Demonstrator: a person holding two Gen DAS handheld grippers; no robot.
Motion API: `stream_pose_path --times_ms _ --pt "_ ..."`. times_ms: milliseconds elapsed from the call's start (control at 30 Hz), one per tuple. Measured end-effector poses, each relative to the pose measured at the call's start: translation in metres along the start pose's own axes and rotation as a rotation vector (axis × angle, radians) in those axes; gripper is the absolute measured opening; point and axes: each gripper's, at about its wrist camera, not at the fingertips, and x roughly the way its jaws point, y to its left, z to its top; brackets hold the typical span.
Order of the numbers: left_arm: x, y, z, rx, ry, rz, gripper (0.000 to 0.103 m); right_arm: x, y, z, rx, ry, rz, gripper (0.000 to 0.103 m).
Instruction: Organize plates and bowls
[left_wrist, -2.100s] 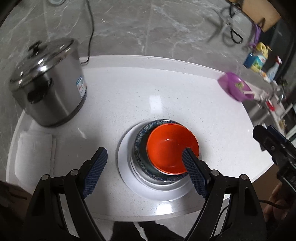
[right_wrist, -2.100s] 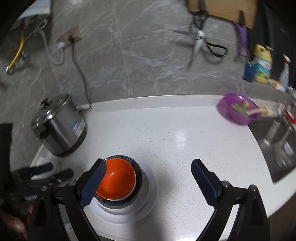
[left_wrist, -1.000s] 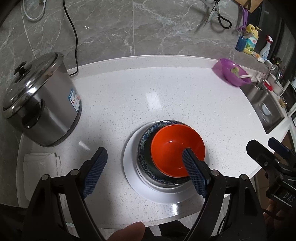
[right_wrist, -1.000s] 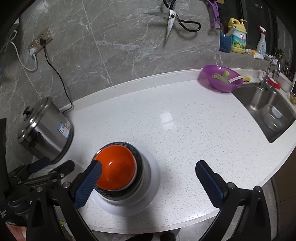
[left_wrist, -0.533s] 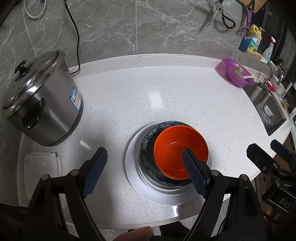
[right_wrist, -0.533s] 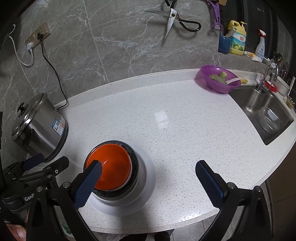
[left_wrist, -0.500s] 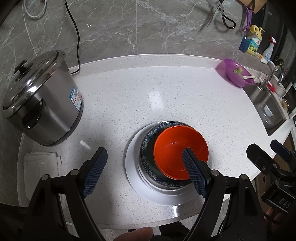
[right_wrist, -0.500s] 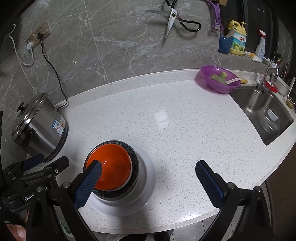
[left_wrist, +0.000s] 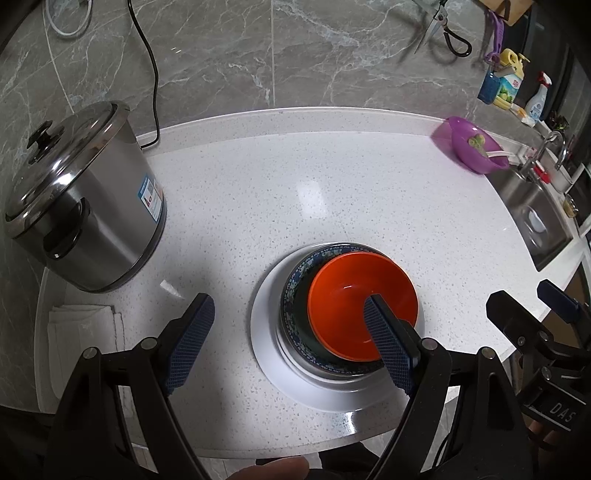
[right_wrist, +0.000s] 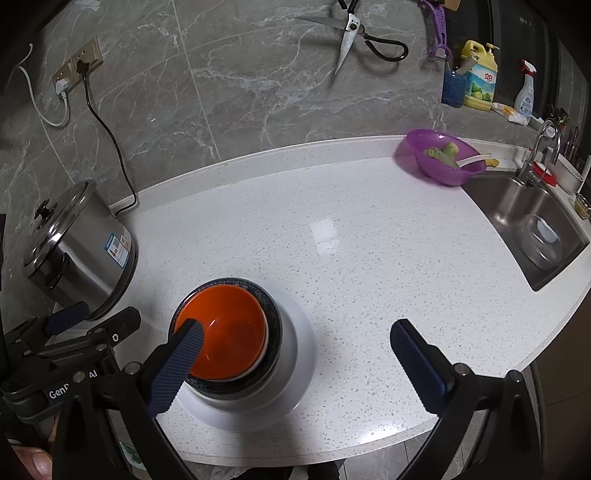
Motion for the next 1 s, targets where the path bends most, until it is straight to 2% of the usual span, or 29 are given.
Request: stream_pose_path --times_ms 1000 --pt "-0.0001 -0.0011 -0.0016 -0.018 0.005 0.009 0.082 0.0054 -0.0009 -0.0003 -0.017 0.02 0.012 0.103"
